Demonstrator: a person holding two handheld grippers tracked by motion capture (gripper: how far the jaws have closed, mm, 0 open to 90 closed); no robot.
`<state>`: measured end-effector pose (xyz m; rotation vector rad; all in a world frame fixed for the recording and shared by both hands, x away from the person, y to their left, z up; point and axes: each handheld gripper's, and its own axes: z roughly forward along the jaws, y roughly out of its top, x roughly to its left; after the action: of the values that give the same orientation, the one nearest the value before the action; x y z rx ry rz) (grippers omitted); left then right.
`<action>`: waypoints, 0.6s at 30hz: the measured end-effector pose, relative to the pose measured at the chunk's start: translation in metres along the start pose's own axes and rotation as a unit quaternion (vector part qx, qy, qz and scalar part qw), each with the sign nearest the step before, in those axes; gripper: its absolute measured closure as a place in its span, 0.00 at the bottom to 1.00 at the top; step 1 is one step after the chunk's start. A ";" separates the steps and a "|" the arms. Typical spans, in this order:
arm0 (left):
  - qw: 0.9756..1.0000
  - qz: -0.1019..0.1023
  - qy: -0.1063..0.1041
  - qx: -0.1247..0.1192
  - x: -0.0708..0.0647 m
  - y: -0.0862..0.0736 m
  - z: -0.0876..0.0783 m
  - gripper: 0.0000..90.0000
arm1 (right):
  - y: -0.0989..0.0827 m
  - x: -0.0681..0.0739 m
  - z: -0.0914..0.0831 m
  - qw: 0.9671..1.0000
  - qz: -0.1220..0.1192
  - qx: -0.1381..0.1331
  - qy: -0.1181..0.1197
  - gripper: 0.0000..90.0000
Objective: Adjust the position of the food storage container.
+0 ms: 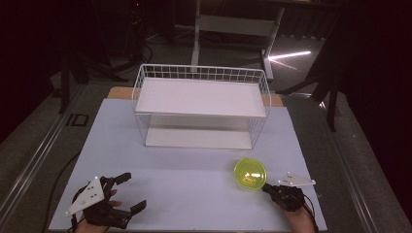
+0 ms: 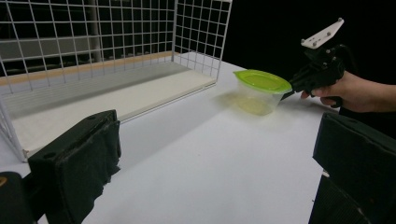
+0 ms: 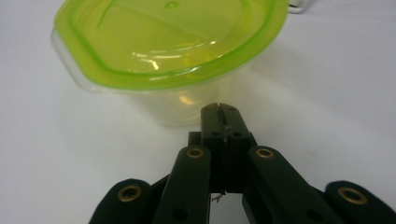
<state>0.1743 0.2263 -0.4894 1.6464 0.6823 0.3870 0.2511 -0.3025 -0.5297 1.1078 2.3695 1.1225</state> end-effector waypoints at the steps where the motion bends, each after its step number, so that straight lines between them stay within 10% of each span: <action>1: 1.000 0.000 0.000 0.001 0.000 0.000 0.000 0.02 | 0.000 0.000 0.000 1.000 0.000 0.000 0.000 1.00; 18: 1.000 0.005 0.001 0.002 -0.002 0.000 0.000 0.02 | 0.016 0.003 0.009 1.000 -0.011 0.003 0.010 1.00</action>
<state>0.1730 0.2252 -0.4888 1.6547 0.6763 0.3942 0.2623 -0.2896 -0.5233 1.0755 2.3954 1.1247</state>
